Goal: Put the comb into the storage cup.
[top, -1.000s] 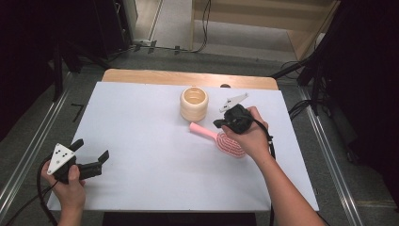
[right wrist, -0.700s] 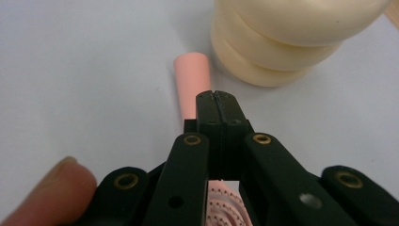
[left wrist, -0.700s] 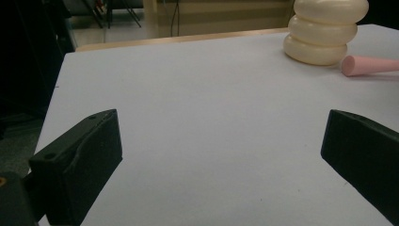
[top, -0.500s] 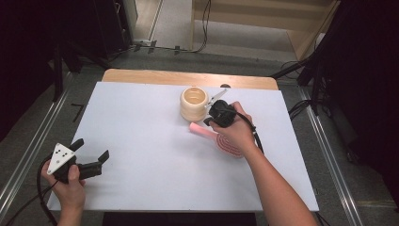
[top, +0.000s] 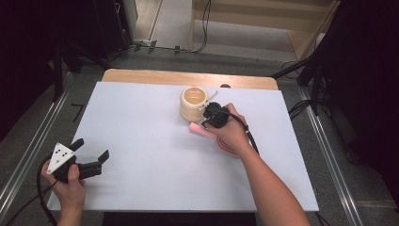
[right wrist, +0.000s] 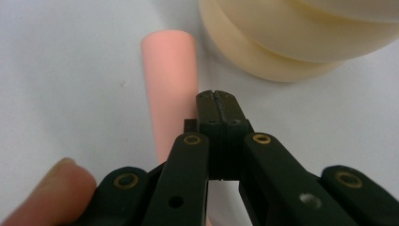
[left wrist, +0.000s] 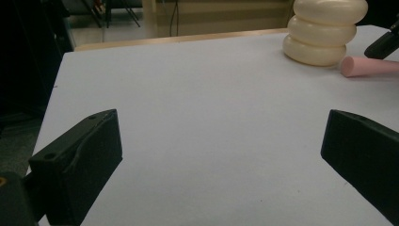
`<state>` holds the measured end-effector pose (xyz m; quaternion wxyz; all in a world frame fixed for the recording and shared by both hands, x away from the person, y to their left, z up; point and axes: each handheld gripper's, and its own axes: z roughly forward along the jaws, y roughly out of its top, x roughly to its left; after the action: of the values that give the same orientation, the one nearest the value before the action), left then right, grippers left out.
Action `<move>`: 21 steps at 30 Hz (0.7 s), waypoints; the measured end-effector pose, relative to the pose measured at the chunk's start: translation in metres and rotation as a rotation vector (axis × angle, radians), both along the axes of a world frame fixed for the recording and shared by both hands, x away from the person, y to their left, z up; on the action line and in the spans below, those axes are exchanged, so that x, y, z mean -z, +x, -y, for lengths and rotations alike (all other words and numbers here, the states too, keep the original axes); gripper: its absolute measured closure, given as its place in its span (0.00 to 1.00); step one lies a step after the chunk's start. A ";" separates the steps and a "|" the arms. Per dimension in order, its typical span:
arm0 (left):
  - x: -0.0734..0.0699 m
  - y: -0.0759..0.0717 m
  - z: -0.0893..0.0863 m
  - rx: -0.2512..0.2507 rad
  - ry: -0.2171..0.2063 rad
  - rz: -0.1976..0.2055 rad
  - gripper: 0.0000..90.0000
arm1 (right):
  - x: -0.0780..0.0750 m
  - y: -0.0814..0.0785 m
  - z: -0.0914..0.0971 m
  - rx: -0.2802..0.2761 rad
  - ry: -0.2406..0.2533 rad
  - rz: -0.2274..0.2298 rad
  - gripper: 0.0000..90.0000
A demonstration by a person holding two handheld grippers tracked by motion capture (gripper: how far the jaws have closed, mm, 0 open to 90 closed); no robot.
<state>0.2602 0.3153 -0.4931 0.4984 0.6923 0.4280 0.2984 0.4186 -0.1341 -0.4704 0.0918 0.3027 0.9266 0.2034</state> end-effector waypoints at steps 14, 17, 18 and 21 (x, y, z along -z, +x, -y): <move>0.000 0.000 0.000 0.000 -0.002 -0.002 0.00 | 0.001 -0.007 -0.007 -0.050 0.034 -0.015 0.98; 0.000 0.001 0.000 0.000 -0.003 -0.003 0.00 | 0.000 -0.013 -0.013 -0.096 0.026 -0.020 0.98; 0.000 0.001 0.000 0.001 -0.003 -0.003 0.00 | 0.000 -0.016 -0.015 -0.100 0.025 -0.024 0.98; 0.000 0.001 0.000 0.001 -0.004 -0.002 0.00 | -0.001 -0.020 -0.018 -0.126 0.022 -0.024 0.98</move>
<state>0.2610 0.3155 -0.4933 0.4993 0.6919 0.4289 0.2966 0.3987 -0.1156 -0.4697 0.0644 0.2474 0.9425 0.2153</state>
